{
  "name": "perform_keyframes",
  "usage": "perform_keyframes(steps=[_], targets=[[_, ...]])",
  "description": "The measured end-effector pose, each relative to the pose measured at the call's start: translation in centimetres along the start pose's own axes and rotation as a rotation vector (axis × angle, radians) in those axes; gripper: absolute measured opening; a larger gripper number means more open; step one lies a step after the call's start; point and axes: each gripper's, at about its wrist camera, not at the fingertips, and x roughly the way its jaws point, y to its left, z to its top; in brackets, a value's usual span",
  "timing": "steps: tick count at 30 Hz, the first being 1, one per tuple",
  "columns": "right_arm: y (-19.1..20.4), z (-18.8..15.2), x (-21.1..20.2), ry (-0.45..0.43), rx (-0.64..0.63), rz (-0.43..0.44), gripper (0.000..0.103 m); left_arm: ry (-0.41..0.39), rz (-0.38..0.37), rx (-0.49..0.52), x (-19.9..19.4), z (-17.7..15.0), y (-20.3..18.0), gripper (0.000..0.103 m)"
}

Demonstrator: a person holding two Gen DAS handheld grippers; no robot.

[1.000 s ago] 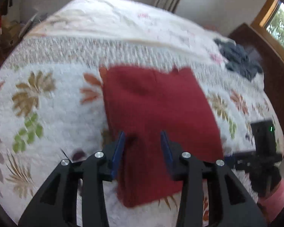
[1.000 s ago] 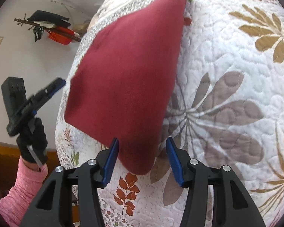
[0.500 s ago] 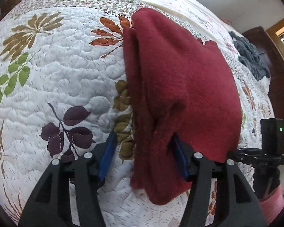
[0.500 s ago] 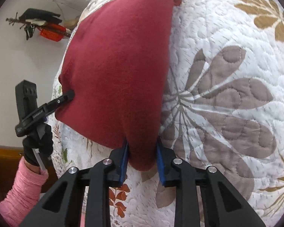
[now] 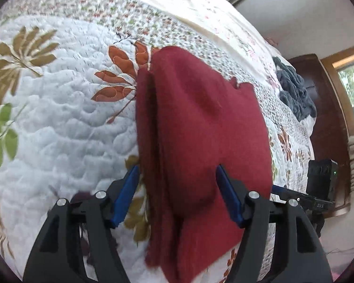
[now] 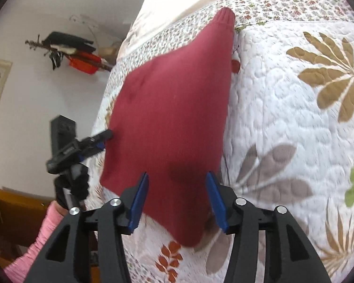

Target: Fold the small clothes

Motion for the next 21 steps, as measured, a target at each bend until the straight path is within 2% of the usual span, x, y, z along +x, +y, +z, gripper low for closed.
perform_keyframes(steps=[6,9,12,14,17,18,19,20,21], targets=[[-2.0,1.9,0.7,0.018,0.021,0.024,0.057,0.04,-0.062,-0.033,2.6,1.0,1.4,0.069],[-2.5,2.2,1.6,0.021,0.027,0.046,0.064,0.078,-0.108,-0.019,4.3,1.4,0.9,0.076],[-3.0,2.6,2.7,0.025,0.042,0.078,0.068,0.099,-0.132,0.019,5.3,2.0,0.3,0.084],[-3.5,3.0,3.6,0.03,0.06,0.104,0.07,0.12,-0.163,0.043,6.1,2.4,-0.4,0.085],[-3.9,3.3,4.9,0.033,0.081,0.136,0.071,0.141,-0.141,0.088,7.1,2.6,-1.4,0.087],[-3.8,3.2,5.1,0.032,0.079,0.138,0.07,0.143,-0.128,0.1,7.4,2.7,-1.7,0.087],[-3.6,3.3,5.3,0.031,0.074,0.132,0.068,0.142,-0.107,0.113,7.5,2.6,-2.1,0.08],[-3.5,3.3,5.3,0.028,0.074,0.128,0.061,0.136,-0.089,0.127,7.6,2.6,-2.5,0.074],[-3.5,3.3,5.2,0.025,0.077,0.125,0.057,0.132,-0.073,0.133,7.7,2.6,-2.6,0.062]])
